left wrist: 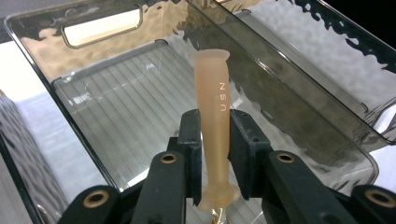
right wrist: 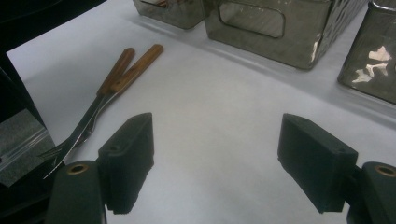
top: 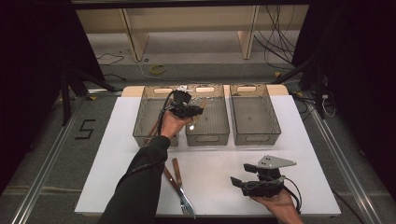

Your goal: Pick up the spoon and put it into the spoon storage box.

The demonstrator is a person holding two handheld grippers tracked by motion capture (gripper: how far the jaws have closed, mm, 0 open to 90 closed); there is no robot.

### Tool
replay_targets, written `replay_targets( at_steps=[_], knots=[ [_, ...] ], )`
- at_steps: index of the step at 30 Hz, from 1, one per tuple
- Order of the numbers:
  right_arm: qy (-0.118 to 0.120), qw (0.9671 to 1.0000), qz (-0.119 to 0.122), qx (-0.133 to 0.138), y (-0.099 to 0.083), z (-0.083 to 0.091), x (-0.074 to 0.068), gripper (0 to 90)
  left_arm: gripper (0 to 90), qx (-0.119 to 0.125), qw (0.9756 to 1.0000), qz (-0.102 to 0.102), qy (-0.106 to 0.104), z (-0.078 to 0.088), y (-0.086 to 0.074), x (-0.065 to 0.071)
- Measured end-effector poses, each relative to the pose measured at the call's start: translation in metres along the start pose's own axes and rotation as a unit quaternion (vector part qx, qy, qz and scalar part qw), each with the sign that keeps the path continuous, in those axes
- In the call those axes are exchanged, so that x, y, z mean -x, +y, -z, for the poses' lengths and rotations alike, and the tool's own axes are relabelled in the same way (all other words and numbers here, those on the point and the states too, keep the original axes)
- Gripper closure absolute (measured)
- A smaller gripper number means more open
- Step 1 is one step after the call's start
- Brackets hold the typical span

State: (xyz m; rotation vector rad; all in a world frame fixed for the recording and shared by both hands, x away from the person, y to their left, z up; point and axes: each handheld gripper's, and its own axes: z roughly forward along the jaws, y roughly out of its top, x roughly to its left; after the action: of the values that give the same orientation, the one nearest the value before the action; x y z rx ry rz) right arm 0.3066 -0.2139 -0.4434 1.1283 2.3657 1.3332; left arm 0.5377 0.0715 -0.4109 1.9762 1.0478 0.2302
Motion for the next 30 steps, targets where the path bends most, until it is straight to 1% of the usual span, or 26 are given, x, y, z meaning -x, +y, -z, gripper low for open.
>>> replay_targets(
  at_steps=[5,7,11,12,16,20,22,23,25,28,30],
  knots=[
    [0.000,1.0000,0.000,0.000,0.000,0.000,0.000,27.9,73.3,0.001,1.0000,-0.001,-0.002,0.000,0.000,0.000],
    [0.000,1.0000,0.000,0.000,0.000,0.000,0.000,27.9,69.8,0.007,0.9999,0.005,-0.006,0.001,0.000,0.000],
    [0.000,1.0000,0.000,0.001,0.000,0.000,0.000,27.9,63.2,0.008,0.9999,0.004,-0.010,0.007,0.002,0.001],
    [0.000,1.0000,0.000,0.001,0.000,0.000,0.000,27.9,61.5,0.005,0.9999,0.002,-0.011,0.009,0.003,0.002],
    [0.000,1.0000,0.000,0.001,0.000,0.000,0.000,27.9,56.4,0.008,0.9998,-0.005,-0.016,0.020,0.005,0.004],
    [-0.001,1.0000,0.000,0.001,0.000,0.000,-0.001,27.9,48.9,0.005,0.9996,-0.010,-0.027,0.031,0.006,0.005],
    [-0.001,1.0000,-0.001,0.001,0.000,0.000,0.000,27.9,45.3,0.005,0.9995,-0.016,-0.028,0.037,0.005,0.005],
    [-0.002,1.0000,-0.001,0.001,0.000,0.000,0.000,27.9,44.2,0.009,0.9994,-0.015,-0.031,0.039,0.004,0.006],
    [-0.002,1.0000,0.000,0.002,0.000,0.000,0.000,27.9,42.0,0.008,0.9992,-0.018,-0.035,0.045,0.003,0.005],
    [-0.002,1.0000,0.000,0.001,0.000,0.000,-0.001,27.9,39.3,0.012,0.9989,-0.020,-0.040,0.053,0.002,0.005],
    [-0.002,1.0000,0.000,0.001,0.000,0.000,-0.001,27.9,37.9,0.012,0.9988,-0.027,-0.039,0.058,0.001,0.006]
  ],
)
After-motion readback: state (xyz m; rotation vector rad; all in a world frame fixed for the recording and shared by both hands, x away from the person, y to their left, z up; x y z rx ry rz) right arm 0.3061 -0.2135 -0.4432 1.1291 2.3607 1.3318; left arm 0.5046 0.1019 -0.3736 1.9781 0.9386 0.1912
